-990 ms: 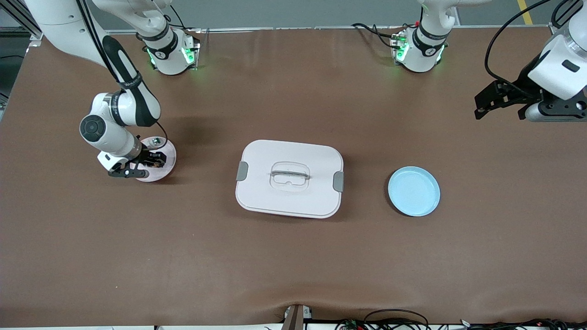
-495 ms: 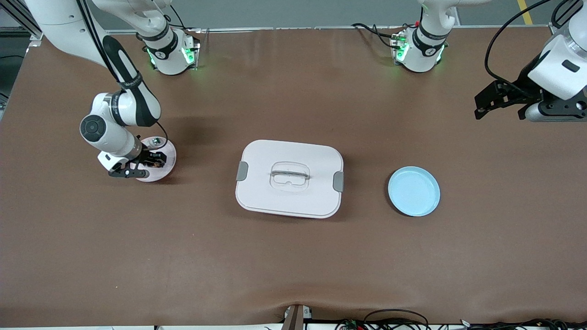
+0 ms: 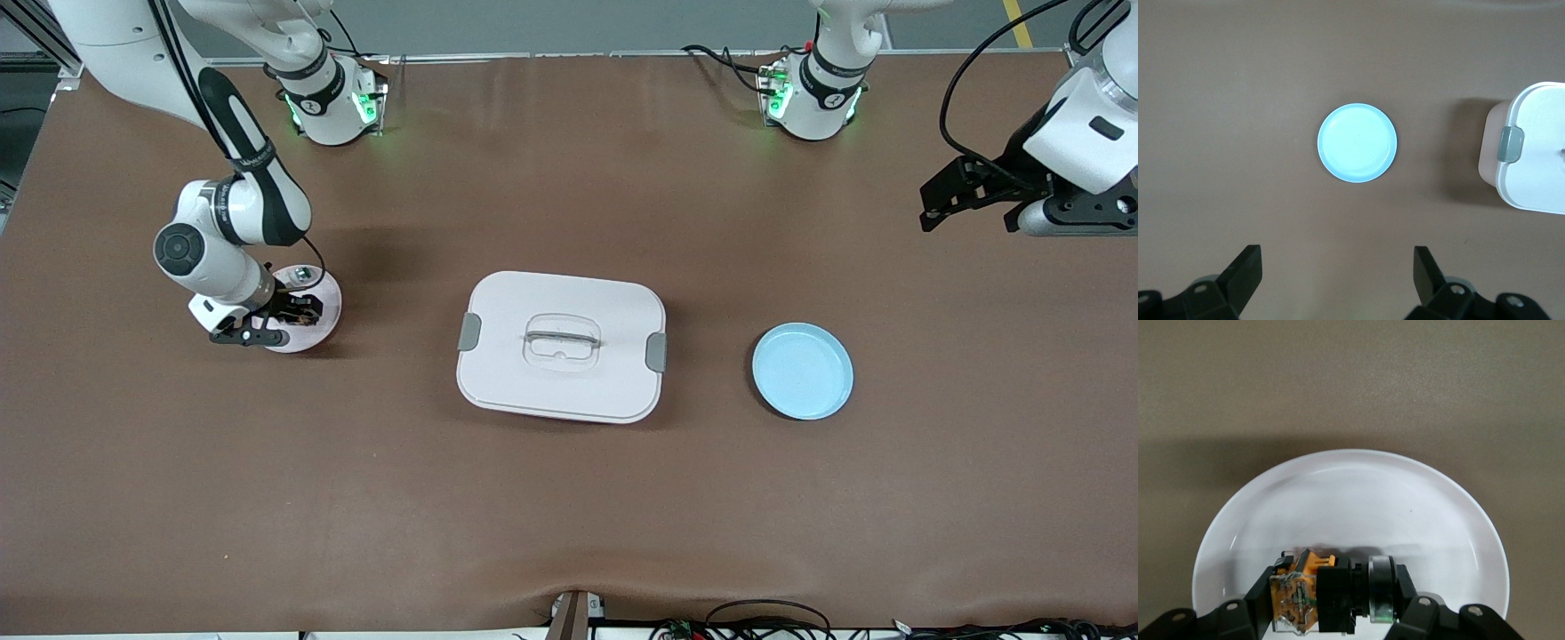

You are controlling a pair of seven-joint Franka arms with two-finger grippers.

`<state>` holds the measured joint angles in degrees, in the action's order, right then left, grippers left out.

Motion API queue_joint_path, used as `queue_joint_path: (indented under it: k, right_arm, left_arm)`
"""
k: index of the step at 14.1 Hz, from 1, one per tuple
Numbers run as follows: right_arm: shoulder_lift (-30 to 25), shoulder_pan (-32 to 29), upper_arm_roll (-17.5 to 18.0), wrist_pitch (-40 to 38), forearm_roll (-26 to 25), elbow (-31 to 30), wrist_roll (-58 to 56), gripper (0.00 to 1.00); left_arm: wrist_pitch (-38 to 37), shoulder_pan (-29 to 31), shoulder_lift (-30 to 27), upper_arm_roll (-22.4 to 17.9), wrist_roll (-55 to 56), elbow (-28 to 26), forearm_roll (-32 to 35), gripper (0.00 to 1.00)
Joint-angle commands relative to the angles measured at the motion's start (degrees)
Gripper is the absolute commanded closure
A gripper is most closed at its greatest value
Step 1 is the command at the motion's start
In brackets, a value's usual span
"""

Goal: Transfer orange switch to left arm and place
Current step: 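Lower the right gripper and close it on the orange switch, then lift the switch with the right gripper while the left gripper approaches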

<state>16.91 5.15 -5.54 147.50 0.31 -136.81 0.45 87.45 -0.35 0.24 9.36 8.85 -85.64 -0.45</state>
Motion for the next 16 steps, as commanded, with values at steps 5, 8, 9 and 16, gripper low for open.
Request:
queue_joint_path:
  k: [5,8,9,16]
  right_arm:
    - [-9.52,2.14,-0.26,-16.77,1.18,3.55,0.43,0.87]
    - [-10.93,3.11,0.01,-29.59,1.18,10.49,3.49,0.87]
    - [-11.20,4.16,0.01,-33.99,1.27,13.21,5.25,0.87]
    - [-11.02,10.40,0.01,-57.12,6.62,31.14,21.32,0.87]
  left_arm:
    - [-0.62,-0.18,0.29,0.04,0.29,0.74,0.02,0.00]
    - [-0.62,-0.09,0.20,0.04,0.20,0.74,0.02,0.00]
    - [-0.53,-0.09,0.29,0.04,0.20,0.74,0.10,0.00]
    - [0.70,-0.09,3.09,0.04,-0.50,0.39,0.02,0.00]
